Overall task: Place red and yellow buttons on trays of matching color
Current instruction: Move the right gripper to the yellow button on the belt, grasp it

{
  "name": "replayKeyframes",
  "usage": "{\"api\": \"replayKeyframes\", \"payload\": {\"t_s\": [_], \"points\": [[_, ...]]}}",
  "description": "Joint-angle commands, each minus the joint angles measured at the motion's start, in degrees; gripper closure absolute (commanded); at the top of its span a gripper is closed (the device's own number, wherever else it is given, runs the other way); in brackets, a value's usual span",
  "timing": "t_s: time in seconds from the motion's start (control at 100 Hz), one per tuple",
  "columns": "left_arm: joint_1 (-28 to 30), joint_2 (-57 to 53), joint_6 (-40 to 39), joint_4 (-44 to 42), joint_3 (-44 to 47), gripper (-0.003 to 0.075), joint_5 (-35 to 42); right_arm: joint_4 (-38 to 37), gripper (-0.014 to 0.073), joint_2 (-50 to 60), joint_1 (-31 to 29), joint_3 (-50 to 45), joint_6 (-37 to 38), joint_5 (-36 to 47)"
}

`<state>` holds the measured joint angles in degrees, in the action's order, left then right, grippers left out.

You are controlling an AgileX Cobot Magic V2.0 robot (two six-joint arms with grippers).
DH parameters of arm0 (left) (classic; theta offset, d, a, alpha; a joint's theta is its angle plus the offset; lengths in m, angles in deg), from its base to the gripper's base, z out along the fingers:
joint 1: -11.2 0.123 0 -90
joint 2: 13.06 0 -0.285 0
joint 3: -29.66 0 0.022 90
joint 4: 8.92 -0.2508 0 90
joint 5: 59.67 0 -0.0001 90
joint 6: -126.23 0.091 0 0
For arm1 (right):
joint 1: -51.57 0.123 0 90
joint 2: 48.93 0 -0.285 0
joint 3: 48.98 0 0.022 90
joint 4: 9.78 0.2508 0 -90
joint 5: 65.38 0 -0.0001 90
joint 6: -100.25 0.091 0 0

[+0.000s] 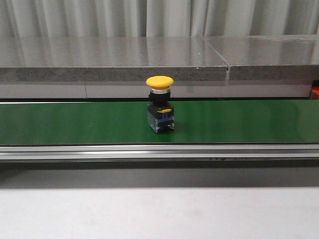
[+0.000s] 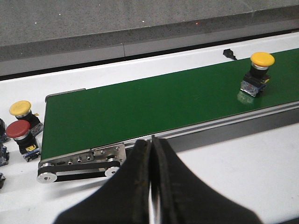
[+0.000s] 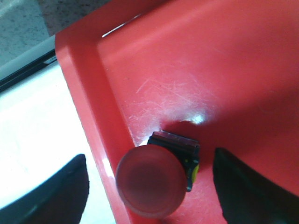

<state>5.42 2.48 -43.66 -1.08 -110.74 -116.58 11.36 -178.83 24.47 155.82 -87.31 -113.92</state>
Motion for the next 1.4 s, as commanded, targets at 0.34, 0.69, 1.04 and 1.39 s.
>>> {"api": "replayKeyframes", "payload": {"t_s": [0.34, 0.69, 1.04, 1.39], "points": [[-0.38, 0.92, -0.60, 1.21, -1.26, 0.0741, 3.88, 1.34, 0.0032, 19.04, 2.91, -9.66, -7.81, 8.63], [-0.38, 0.92, -0.60, 1.21, -1.26, 0.0741, 3.88, -0.31, 0.0032, 37.83, 10.87, -29.54, -7.85, 14.17], [-0.38, 0.92, -0.60, 1.21, -1.26, 0.0741, 3.88, -0.53, 0.0032, 50.62, 19.65, -38.08, -7.85, 7.94], [-0.38, 0.92, -0.60, 1.21, -1.26, 0.0741, 3.88, -0.53, 0.0032, 51.38, 29.42, -38.08, -9.79, -2.04]]}}
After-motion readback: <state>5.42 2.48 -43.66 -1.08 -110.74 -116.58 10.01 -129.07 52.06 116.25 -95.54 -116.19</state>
